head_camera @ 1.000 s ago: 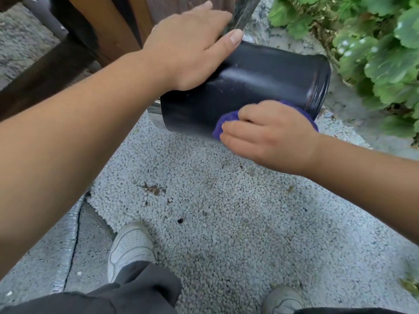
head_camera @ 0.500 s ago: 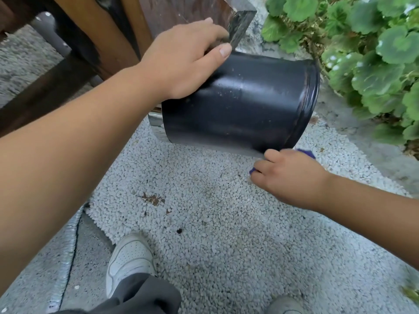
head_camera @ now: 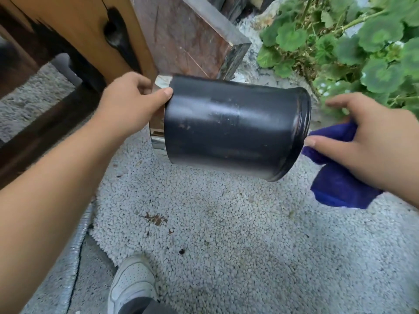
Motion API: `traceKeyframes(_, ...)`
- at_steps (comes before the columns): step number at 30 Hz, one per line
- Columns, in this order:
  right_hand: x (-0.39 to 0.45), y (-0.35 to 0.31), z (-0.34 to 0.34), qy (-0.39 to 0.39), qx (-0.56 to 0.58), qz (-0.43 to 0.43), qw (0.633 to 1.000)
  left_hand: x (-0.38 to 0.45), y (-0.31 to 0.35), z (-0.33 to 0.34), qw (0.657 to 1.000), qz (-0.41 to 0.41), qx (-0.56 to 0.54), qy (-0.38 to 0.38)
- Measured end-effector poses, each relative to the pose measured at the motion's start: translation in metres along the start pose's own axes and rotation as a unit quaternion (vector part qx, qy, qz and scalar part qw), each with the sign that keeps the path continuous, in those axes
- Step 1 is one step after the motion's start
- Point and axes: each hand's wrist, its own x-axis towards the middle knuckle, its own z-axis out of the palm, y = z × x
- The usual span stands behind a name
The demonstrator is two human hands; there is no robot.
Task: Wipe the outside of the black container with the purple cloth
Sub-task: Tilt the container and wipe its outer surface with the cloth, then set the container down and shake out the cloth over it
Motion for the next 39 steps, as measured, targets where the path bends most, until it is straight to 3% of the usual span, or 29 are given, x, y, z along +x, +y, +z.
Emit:
traceKeyframes(2,0.006,0.008,0.005,-0.045,-0.009,0.044,0.998,0.002,0.004,0.000,0.997,-0.035,-0.061,-0.041)
traceKeyframes(5,0.004,0.000,0.017,-0.115,0.038,0.052,0.991,0.001,0.013,-0.002,0.996,-0.037,-0.060,-0.051)
traceKeyframes(9,-0.004,-0.005,0.024,-0.147,0.189,0.101,0.966,-0.005,0.019,-0.005,0.995,-0.028,-0.066,-0.068)
traceKeyframes(14,-0.030,0.019,0.024,-0.199,0.454,0.231,0.837,-0.026,0.055,-0.018,0.993,0.106,0.036,-0.047)
traceKeyframes(17,-0.044,0.039,0.031,-0.213,0.516,0.259,0.789,-0.044,0.102,-0.030,0.974,0.203,0.100,-0.020)
traceKeyframes(20,-0.057,0.049,0.039,-0.281,0.548,0.283,0.735,-0.066,0.144,-0.037,0.951,0.283,0.126,-0.001)
traceKeyframes(25,-0.067,0.037,0.080,-0.350,0.593,0.339,0.641,-0.099,0.183,-0.008,0.910,0.335,0.241,0.036)
traceKeyframes(29,-0.060,0.022,0.109,-0.361,0.562,0.385,0.637,-0.113,0.188,0.040,0.899,0.344,0.272,-0.003)
traceKeyframes(32,-0.061,0.030,0.118,-0.340,0.552,0.395,0.651,-0.106,0.180,0.073,0.914,0.324,0.237,-0.065)
traceKeyframes(35,-0.066,0.044,0.114,-0.317,0.564,0.364,0.670,-0.110,0.178,0.095,0.921,0.327,0.191,-0.093)
traceKeyframes(37,-0.064,0.048,0.103,-0.316,0.574,0.341,0.674,-0.119,0.177,0.104,0.908,0.356,0.179,-0.131)
traceKeyframes(39,-0.065,0.053,0.087,-0.336,0.542,0.305,0.707,-0.121,0.170,0.103,0.892,0.388,0.187,-0.140)
